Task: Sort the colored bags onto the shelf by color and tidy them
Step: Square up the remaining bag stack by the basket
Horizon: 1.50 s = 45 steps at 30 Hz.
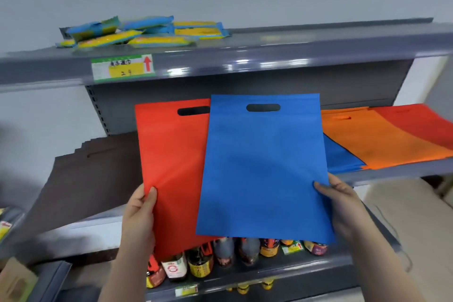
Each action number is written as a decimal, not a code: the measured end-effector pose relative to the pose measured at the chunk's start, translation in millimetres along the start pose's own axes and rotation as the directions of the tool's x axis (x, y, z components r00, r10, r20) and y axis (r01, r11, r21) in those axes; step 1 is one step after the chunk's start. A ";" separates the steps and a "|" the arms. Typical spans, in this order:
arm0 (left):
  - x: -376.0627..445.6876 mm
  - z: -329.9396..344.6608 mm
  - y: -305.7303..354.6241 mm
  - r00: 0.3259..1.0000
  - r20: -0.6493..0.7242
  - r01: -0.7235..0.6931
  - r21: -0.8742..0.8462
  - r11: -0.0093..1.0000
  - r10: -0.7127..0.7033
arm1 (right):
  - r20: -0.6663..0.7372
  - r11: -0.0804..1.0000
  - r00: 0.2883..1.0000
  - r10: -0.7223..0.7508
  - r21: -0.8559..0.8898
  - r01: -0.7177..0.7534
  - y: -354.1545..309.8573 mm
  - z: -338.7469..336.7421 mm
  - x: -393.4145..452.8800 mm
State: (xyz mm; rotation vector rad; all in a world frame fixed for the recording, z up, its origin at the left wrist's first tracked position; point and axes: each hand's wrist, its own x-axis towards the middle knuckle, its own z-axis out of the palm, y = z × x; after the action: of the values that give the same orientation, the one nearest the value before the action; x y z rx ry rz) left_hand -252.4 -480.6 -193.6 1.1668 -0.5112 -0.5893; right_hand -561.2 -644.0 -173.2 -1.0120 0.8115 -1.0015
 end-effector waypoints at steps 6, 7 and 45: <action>4.2 100.6 -20.5 0.996 0.074 0.043 0.010 0.999 -0.043 | -0.115 0.999 0.992 -0.042 -0.003 0.042 -36.2 -78.6 14.9; 6.8 114.1 -22.4 0.995 0.082 0.056 0.018 0.998 -0.057 | -0.141 0.999 0.989 -0.053 -0.001 0.053 -42.1 -89.3 17.1; 16.2 496.7 -121.4 0.890 0.423 -0.029 0.430 0.902 -0.172 | -0.176 0.996 0.980 -0.088 -0.035 0.083 -174.4 -347.9 180.1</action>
State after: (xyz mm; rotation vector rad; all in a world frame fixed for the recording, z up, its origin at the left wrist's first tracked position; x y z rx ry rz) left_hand -582.9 -868.8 -151.8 1.4741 -1.0412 -0.8523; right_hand -861.5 -948.3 -140.9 -0.9978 0.9368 -1.1689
